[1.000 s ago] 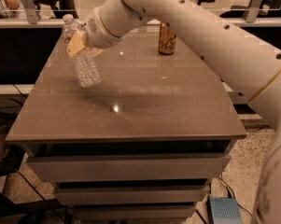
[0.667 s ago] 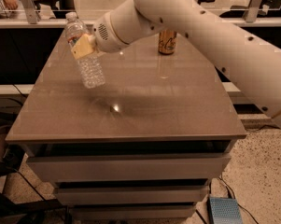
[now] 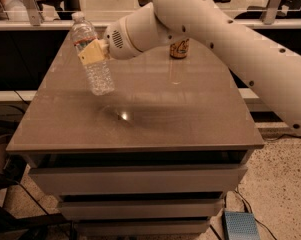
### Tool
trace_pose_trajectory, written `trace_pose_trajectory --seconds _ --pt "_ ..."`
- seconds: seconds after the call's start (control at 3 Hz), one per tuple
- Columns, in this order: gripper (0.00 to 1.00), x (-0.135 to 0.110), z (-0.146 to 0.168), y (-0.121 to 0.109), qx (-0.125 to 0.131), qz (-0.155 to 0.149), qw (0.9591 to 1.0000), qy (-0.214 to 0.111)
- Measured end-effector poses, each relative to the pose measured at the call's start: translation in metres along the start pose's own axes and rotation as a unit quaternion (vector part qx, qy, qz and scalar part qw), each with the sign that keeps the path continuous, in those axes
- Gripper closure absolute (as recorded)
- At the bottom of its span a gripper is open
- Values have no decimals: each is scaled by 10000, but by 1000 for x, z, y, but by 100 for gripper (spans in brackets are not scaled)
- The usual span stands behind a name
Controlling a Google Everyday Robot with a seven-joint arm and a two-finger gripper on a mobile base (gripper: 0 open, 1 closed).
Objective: Place water bottle upright
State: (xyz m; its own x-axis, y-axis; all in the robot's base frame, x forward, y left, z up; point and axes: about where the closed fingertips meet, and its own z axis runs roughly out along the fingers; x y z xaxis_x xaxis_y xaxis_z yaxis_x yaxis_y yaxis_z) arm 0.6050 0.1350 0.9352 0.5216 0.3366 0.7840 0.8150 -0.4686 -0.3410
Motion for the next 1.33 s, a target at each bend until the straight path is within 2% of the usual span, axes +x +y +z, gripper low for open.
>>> trace_pose_trajectory --seconds 0.33,0.67,1.0,1.33 --pt "100 0 0 0 2 4 10000 0" --pt "100 3 -2 3 161 -296 9994 112" --pt "100 3 -9 9 558 -869 9942 304" --pt "100 1 -13 16 846 -1411 9856 383"
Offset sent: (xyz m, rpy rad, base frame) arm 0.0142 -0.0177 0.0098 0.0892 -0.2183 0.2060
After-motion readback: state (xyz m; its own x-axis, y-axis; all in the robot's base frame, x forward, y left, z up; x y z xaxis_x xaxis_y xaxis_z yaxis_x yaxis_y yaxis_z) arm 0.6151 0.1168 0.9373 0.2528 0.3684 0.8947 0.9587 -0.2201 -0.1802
